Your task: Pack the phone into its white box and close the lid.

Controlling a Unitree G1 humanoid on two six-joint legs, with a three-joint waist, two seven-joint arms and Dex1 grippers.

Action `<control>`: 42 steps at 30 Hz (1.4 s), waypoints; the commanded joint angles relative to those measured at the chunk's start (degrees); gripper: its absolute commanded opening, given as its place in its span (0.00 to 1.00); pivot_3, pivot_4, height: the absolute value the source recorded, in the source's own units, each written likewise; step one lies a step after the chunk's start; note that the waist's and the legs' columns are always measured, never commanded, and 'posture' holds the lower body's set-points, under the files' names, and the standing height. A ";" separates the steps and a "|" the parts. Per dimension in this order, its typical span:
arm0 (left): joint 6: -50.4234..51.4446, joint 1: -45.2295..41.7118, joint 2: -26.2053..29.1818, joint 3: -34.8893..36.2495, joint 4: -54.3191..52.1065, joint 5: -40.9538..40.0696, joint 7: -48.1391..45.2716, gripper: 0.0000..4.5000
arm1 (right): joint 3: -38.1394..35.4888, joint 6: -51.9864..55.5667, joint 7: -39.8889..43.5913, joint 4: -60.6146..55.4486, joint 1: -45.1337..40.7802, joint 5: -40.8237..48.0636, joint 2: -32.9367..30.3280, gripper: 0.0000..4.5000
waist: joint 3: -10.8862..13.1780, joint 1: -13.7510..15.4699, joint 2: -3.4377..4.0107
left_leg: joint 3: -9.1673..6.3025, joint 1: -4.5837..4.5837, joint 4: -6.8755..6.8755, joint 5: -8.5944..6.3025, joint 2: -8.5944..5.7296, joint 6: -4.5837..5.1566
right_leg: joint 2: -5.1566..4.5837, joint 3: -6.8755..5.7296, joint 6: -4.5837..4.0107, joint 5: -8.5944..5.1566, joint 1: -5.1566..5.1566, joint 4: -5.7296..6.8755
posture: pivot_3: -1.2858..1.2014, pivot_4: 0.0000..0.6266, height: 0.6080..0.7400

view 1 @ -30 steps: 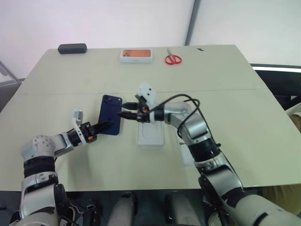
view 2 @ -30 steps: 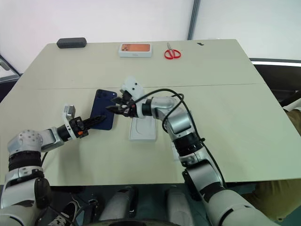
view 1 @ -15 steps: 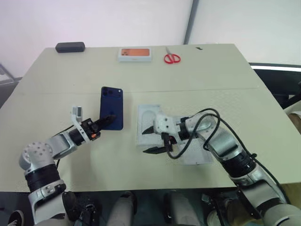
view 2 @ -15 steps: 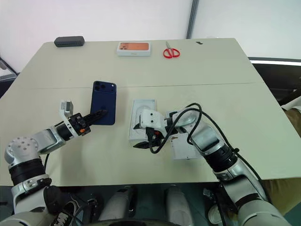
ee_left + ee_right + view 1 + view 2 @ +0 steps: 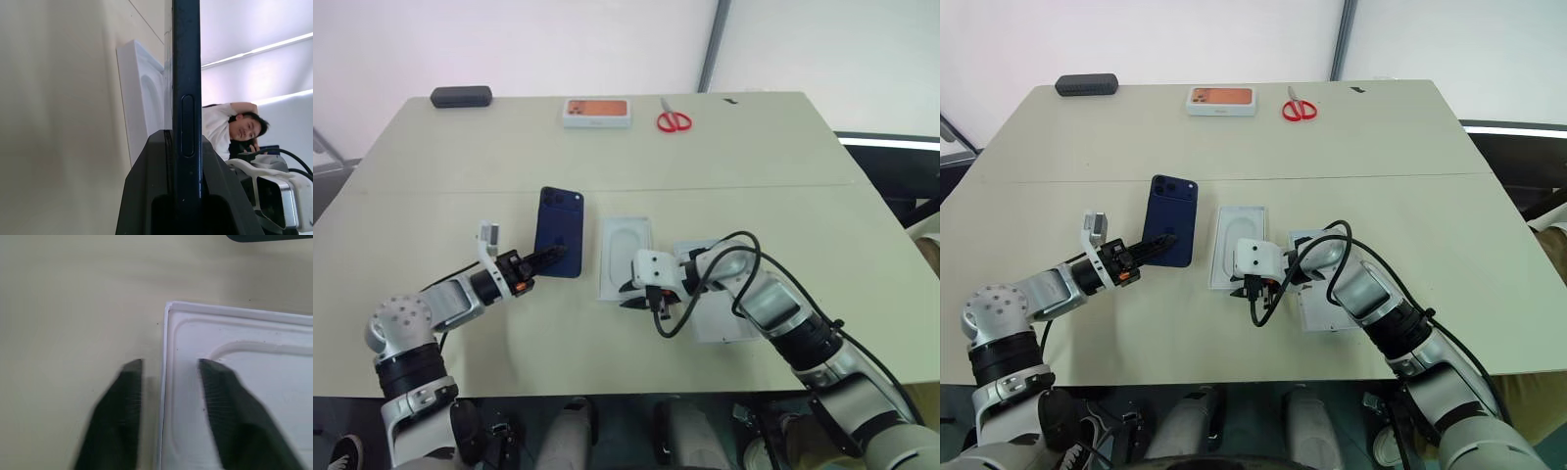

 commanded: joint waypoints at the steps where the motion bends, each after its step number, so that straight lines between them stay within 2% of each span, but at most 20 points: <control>1: 0.13 -2.23 0.09 0.49 -3.11 -4.09 0.64 0.02 | 0.43 -1.17 -0.63 0.12 -0.20 -1.13 0.18 0.25 | 0.00 0.04 0.00 | 0.00 0.00 0.00 0.00 0.00 0.00 | 0.00 0.00 0.00 0.00 0.00 0.00 | 0.52 0.24 1.00; 21: -1.03 -1.34 0.17 -2.00 -3.29 -7.61 3.23 0.02 | -1.60 5.79 -0.46 -2.65 -1.85 1.90 1.01 0.25 | 0.00 0.03 0.00 | 0.00 0.00 0.00 0.00 -0.01 0.00 | 0.00 0.00 0.00 0.00 0.01 0.00 | 0.52 0.24 1.00; 24: -1.06 -1.08 0.28 -2.33 -3.33 -8.10 3.42 0.02 | -1.65 8.19 0.74 -4.09 -0.85 4.11 0.92 0.43 | 0.00 0.03 0.00 | 0.00 0.00 0.00 0.00 -0.01 0.00 | -0.01 0.00 0.00 0.00 0.01 -0.01 | 0.52 0.24 1.00; 27: -0.85 -0.84 0.45 -2.36 -3.43 -8.74 3.47 0.02 | -1.84 8.11 -0.28 -4.92 -0.78 4.35 1.08 0.78 | 0.00 0.02 0.00 | 0.00 0.00 0.00 0.00 -0.01 0.00 | -0.01 0.00 0.00 0.00 0.01 -0.01 | 0.52 0.24 1.00; 28: -0.85 -0.86 0.52 -2.35 -3.36 -8.86 3.53 0.02 | -1.71 8.15 -0.33 -4.95 -0.82 4.38 0.96 0.87 | 0.00 0.03 0.00 | 0.00 0.00 0.00 0.00 -0.01 0.00 | -0.01 0.00 0.00 0.00 0.01 -0.01 | 0.52 0.24 1.00; 41: -1.37 -0.72 0.48 -3.23 -3.64 -9.38 4.44 0.02 | 1.10 5.79 -0.47 -1.51 -1.03 1.07 0.19 0.87 | 0.00 0.07 0.00 | 0.01 0.00 0.00 0.00 -0.02 0.00 | -0.01 0.00 0.00 0.00 0.01 -0.02 | 0.52 0.24 1.00; 42: -1.42 -0.70 0.43 -3.27 -3.64 -9.42 4.51 0.02 | 1.46 5.59 -0.43 -1.13 -0.98 0.67 0.26 0.81 | 0.00 0.05 0.00 | 0.01 0.00 0.00 0.00 -0.02 0.00 | -0.01 0.00 0.00 0.00 0.01 -0.02 | 0.52 0.24 1.00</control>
